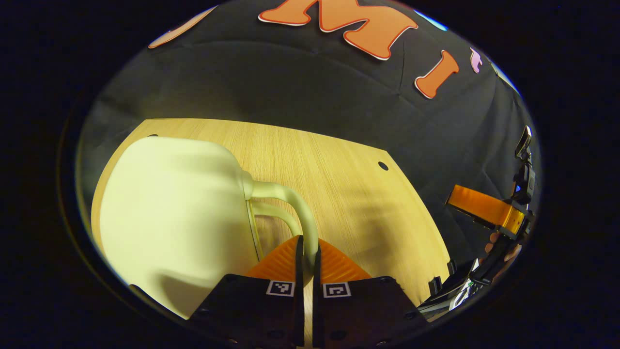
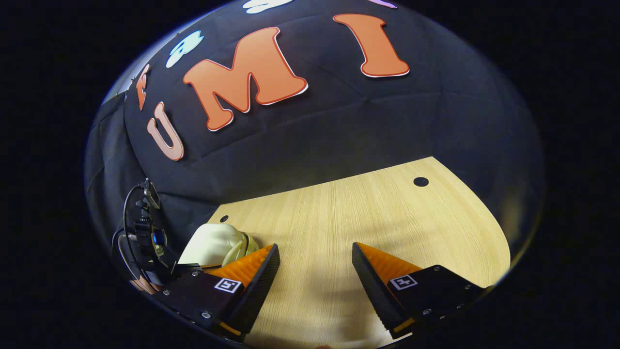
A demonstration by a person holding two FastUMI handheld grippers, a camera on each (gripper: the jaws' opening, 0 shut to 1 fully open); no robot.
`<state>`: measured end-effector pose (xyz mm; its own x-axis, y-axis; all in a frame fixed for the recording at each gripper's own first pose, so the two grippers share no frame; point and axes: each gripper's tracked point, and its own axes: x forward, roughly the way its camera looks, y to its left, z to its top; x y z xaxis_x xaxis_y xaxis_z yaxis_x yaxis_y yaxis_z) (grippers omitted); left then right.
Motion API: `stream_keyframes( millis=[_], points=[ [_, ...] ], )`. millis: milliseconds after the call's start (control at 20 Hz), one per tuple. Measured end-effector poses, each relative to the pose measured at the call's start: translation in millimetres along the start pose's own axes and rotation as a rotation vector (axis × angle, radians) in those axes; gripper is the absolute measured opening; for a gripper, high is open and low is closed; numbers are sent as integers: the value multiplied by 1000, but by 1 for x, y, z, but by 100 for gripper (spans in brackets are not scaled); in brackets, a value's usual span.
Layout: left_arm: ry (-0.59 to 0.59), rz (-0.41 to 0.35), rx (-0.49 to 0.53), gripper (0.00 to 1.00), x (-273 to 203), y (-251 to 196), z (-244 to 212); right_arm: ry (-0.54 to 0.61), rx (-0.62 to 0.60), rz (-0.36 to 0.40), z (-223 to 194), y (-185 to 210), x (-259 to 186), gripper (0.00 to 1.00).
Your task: First open the suitcase, pack the skin care products into it, and then close the suitcase.
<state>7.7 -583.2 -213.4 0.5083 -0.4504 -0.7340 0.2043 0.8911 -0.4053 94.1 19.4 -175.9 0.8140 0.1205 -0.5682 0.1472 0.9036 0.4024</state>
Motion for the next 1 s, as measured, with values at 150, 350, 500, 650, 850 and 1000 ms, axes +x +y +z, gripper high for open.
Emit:
stream_keyframes(
  millis=[150, 350, 500, 650, 850, 1000],
  points=[
    [13, 26, 28, 7, 8, -3, -8, 8, 0, -2, -1, -4, 2, 96],
    [17, 96, 136, 7, 12, -1, -12, 12, 0, 3, -1, -2, 3, 95],
    [50, 123, 209, 24, 12, -8, -19, 3, 1, 3, 2, -1, 2, 95],
    [31, 117, 266, 56, 6, -16, -24, -13, -5, -2, 4, -2, -2, 95],
    [-75, 152, 325, 100, -13, -24, 0, -77, -17, 8, 15, 7, -8, 95],
    [-256, 179, 356, 100, -48, -44, 44, -218, -97, -9, 44, 21, -21, 95]
  ],
)
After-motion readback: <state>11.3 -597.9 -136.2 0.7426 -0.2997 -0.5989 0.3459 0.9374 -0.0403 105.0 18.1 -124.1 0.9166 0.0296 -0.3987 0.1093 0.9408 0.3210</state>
